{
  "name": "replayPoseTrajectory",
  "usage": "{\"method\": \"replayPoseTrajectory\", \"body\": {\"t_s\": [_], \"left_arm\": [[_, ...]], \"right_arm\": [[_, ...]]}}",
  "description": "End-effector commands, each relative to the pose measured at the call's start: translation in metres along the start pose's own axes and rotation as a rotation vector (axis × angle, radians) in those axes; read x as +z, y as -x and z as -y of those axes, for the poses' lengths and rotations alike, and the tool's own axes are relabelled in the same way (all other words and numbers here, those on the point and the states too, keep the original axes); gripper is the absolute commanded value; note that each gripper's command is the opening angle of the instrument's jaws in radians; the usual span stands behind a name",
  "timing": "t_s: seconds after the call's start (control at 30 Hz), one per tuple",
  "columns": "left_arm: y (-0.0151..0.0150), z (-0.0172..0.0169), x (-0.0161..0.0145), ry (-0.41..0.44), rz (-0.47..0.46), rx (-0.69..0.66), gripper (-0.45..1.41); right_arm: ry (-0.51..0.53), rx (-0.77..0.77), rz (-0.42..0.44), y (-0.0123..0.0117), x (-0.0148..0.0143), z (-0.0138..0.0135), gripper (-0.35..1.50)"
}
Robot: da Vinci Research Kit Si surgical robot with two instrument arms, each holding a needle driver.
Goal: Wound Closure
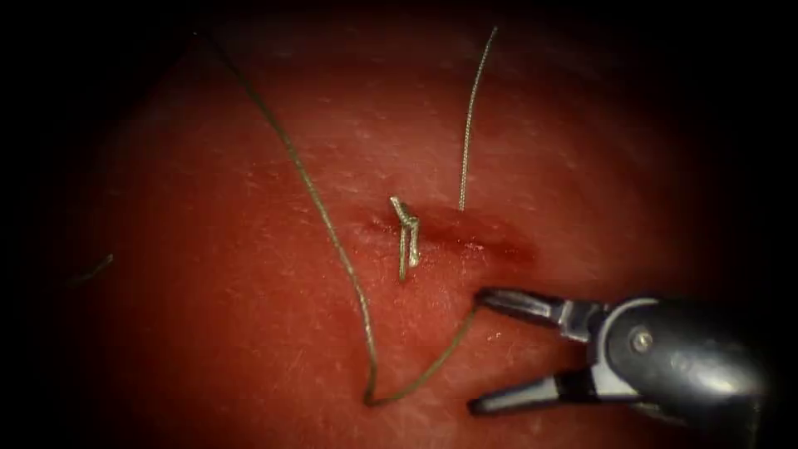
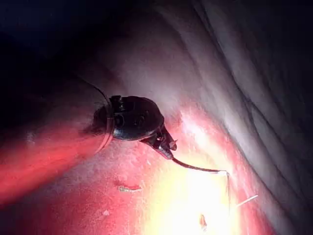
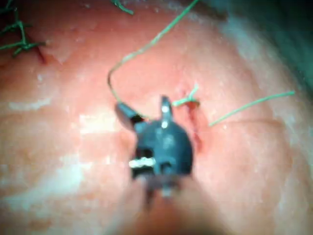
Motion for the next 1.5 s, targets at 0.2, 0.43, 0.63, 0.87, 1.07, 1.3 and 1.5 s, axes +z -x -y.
{"method": "replayPoseTrajectory", "body": {"t_s": [0.2, 0.43, 0.63, 0.87, 1.07, 1.3, 1.5], "left_arm": [[0.0011, 0.0007, 0.0008, -0.005, -0.001, -0.008, -0.35], [0.0011, 0.0007, 0.0009, -0.010, -0.001, -0.009, -0.35], [0.0011, 0.0007, 0.0010, -0.012, -0.001, -0.009, -0.35], [0.0012, 0.0006, 0.0012, -0.019, -0.002, -0.014, -0.35], [0.0013, 0.0005, 0.0013, -0.019, -0.002, -0.014, -0.35], [0.0013, 0.0005, 0.0014, -0.017, -0.001, -0.015, -0.35], [0.0013, 0.0005, 0.0013, -0.016, -0.001, -0.015, -0.35]], "right_arm": [[0.003, -0.138, 0.053, 0.0028, 0.0034, -0.0001, 1.28], [-0.019, -0.387, 0.143, 0.0038, 0.0045, 0.0005, 1.21], [-0.052, -0.471, 0.178, 0.0038, 0.0045, 0.0013, 0.52], [-0.138, -0.499, 0.148, 0.0033, 0.0044, 0.0020, -0.35], [-0.164, -0.498, 0.153, 0.0027, 0.0041, 0.0029, -0.35], [-0.182, -0.495, 0.145, 0.0024, 0.0041, 0.0033, -0.35], [0.009, -0.446, 0.224, 0.0024, 0.0024, -0.0001, 0.91]]}}
